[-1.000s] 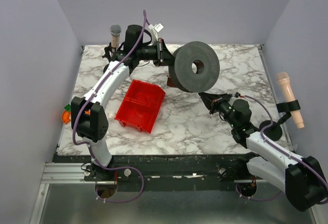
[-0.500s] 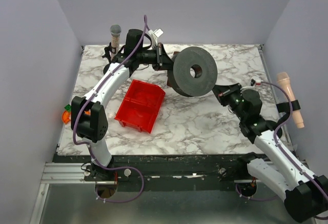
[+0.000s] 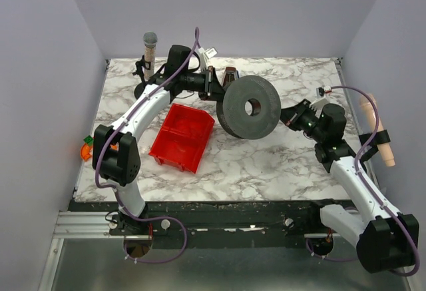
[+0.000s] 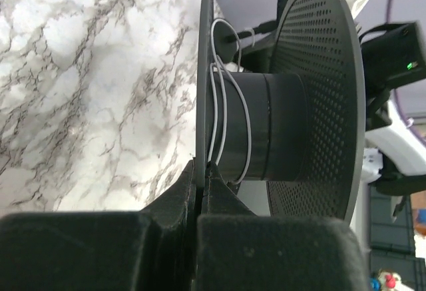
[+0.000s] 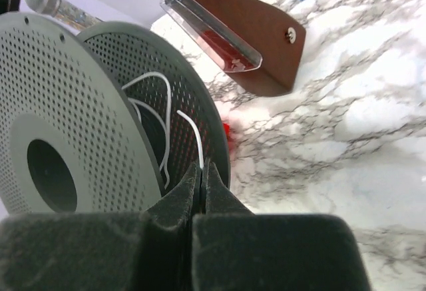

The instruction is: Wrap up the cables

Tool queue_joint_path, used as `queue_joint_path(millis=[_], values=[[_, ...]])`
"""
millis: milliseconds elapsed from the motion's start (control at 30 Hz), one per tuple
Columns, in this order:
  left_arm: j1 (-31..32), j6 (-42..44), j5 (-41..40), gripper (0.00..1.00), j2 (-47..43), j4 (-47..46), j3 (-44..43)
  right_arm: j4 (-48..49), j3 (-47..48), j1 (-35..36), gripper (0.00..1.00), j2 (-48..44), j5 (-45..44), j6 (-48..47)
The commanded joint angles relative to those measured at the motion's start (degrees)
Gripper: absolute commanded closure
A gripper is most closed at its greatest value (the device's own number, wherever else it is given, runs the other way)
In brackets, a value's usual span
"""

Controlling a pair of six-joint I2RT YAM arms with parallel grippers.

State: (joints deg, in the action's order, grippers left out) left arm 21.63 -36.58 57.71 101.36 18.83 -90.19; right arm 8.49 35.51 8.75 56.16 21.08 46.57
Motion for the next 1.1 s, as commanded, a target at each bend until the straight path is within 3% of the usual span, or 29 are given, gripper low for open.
queue_joint_path(millis=[0,300,500,600,833,1033,1067], values=[[2.8,10.03,-0.5,1.0,0.59,6.57,-1.65,-0.66,2.99,-0.58,0.99,1.14,5.81,-9.64],[4.3,20.12,5.04,1.0,4.8,11.83,0.19,-4.54,3.34,-1.72,0.99,3.6,11.59,-20.27],[8.07,32.69,2.5,1.0,11.21,23.08,-3.76,-4.8,1.15,-1.72,0.99,6.94,17.32,-26.26],[10.09,34.29,2.84,1.0,14.55,23.88,-5.07,-5.59,0.09,-1.72,0.99,8.26,19.52,-27.75],[11.33,38.05,5.22,1.0,26.33,28.71,-15.44,-15.06,2.63,-1.72,0.99,16.51,22.16,-31.7],[12.21,45.8,-1.45,1.0,32.66,36.63,-24.84,-19.92,7.72,-1.63,0.99,24.95,23.29,-35.49],[12.3,45.98,-3.38,0.96,33.45,36.8,-26.16,-20.0,9.13,-1.55,0.99,26.53,24.17,-36.1]])
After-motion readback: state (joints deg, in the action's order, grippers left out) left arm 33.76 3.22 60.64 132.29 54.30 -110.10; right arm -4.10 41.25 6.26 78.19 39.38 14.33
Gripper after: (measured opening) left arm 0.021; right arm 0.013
